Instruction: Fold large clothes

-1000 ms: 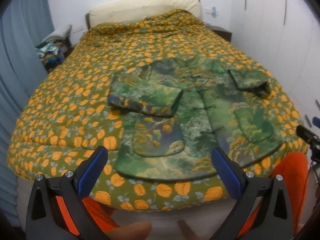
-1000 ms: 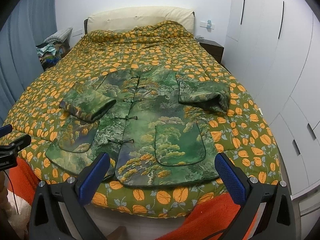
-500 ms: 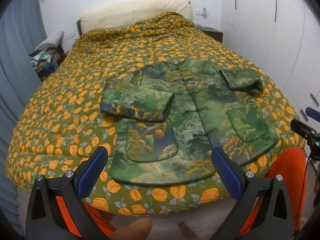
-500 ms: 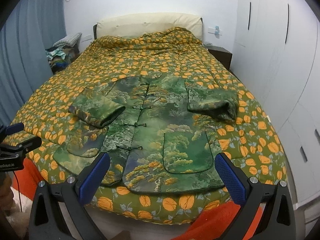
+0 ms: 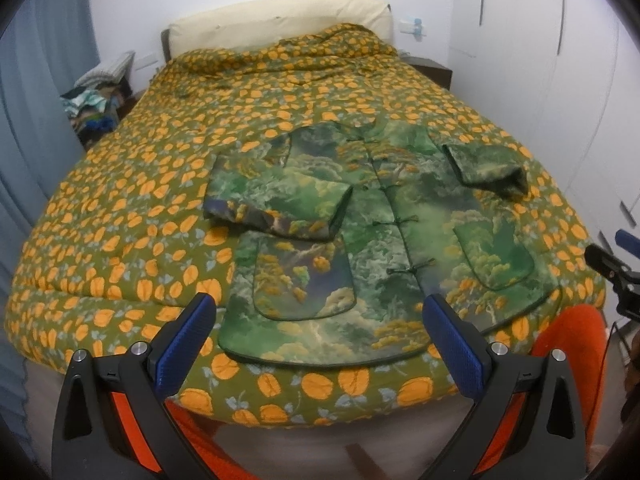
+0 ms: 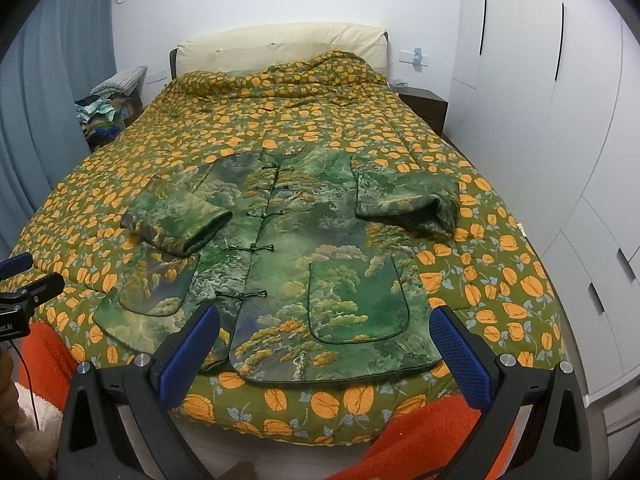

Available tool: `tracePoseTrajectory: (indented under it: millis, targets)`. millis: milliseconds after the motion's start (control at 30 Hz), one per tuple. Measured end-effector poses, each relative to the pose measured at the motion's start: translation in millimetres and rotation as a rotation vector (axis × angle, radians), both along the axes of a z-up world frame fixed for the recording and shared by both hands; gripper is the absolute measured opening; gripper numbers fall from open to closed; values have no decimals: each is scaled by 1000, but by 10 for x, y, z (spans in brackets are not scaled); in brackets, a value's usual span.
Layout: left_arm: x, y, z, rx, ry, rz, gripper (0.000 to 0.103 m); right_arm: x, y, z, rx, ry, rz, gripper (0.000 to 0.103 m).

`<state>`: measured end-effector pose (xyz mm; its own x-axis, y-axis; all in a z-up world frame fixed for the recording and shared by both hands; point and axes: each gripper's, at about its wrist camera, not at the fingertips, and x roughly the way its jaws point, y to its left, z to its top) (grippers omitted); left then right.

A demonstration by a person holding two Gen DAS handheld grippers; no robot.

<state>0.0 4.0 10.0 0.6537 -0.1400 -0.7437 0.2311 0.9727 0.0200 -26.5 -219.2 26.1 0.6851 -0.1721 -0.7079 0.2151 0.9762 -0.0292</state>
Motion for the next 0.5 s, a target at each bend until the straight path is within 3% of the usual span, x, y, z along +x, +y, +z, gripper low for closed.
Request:
tracePoseTrajectory:
  millis: [500]
  targets:
    - [65,265,52,-23,-13,73,103,-107,-122,146,-4,-51,-59,103]
